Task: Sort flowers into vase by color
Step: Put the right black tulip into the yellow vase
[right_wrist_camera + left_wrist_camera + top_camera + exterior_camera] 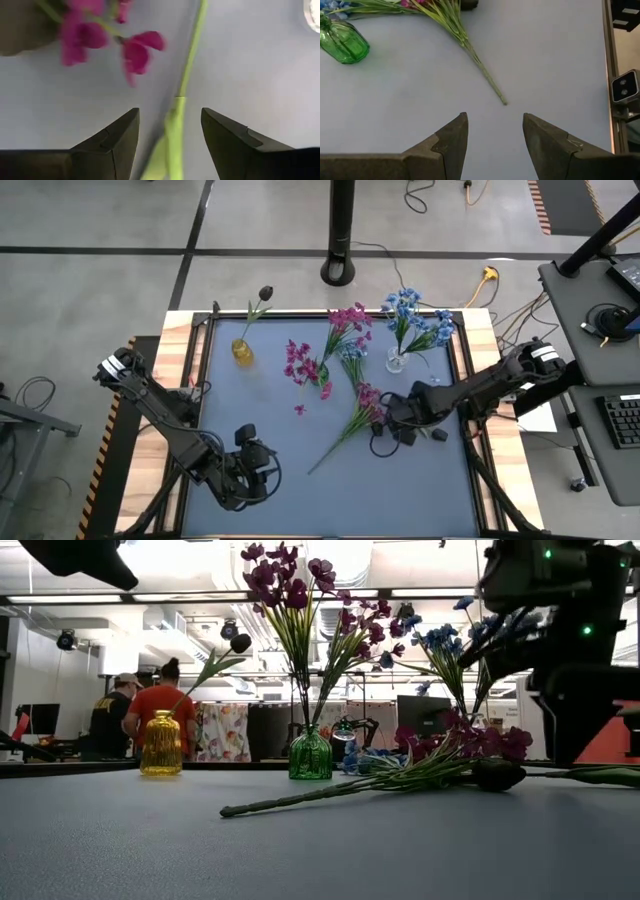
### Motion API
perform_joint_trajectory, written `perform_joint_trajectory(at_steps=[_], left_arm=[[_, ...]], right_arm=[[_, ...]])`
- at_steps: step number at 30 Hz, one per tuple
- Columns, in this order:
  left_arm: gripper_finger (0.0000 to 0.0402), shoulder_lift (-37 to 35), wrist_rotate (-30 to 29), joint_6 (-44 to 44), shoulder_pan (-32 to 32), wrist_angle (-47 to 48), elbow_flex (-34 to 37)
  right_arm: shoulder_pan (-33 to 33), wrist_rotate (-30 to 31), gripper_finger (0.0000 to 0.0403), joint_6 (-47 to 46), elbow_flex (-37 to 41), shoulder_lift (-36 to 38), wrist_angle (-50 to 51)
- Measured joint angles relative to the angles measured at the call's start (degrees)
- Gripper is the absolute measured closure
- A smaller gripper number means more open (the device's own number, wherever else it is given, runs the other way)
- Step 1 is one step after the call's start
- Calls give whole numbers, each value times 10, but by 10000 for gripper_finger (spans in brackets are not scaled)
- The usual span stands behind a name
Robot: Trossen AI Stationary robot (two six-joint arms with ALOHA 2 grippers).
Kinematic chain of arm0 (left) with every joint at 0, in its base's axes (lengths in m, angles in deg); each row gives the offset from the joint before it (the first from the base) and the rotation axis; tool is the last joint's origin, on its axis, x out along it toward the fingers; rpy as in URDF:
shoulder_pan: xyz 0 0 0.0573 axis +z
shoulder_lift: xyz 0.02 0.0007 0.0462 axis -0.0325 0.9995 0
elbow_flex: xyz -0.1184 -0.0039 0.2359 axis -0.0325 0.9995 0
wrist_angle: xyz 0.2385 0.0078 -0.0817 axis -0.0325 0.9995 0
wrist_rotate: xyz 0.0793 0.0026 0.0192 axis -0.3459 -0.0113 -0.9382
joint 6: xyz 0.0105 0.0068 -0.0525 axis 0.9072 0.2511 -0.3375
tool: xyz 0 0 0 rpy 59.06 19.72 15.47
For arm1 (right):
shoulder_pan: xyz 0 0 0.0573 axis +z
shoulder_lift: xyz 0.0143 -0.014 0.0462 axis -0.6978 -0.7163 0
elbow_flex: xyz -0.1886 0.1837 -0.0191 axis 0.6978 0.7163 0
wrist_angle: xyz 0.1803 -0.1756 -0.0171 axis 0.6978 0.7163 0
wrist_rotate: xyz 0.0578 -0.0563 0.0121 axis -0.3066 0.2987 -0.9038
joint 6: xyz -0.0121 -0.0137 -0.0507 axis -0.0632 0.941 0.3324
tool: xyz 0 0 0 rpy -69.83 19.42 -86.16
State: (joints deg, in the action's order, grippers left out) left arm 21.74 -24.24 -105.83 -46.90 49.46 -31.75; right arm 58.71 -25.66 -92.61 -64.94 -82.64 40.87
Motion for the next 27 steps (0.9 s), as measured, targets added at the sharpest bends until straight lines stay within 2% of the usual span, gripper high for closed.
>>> perform_joint_trajectory(at_steps=[6, 11, 15, 23, 27], left_arm=[[228, 0, 0, 1, 0, -7, 0], [228, 0, -19, 1, 0, -20, 0], [228, 0, -30, 2, 0, -36, 0], [228, 0, -32, 40, 0, -88, 0], [228, 0, -41, 75, 0, -117, 0]], right_arm=[[-5, 13, 202, -14, 38, -1, -20], [-5, 13, 225, -28, 71, 2, -55], [-4, 6, 264, -36, 70, 7, -57], [-5, -3, 376, -77, 61, 27, -50], [-5, -3, 385, -104, 54, 43, -23]])
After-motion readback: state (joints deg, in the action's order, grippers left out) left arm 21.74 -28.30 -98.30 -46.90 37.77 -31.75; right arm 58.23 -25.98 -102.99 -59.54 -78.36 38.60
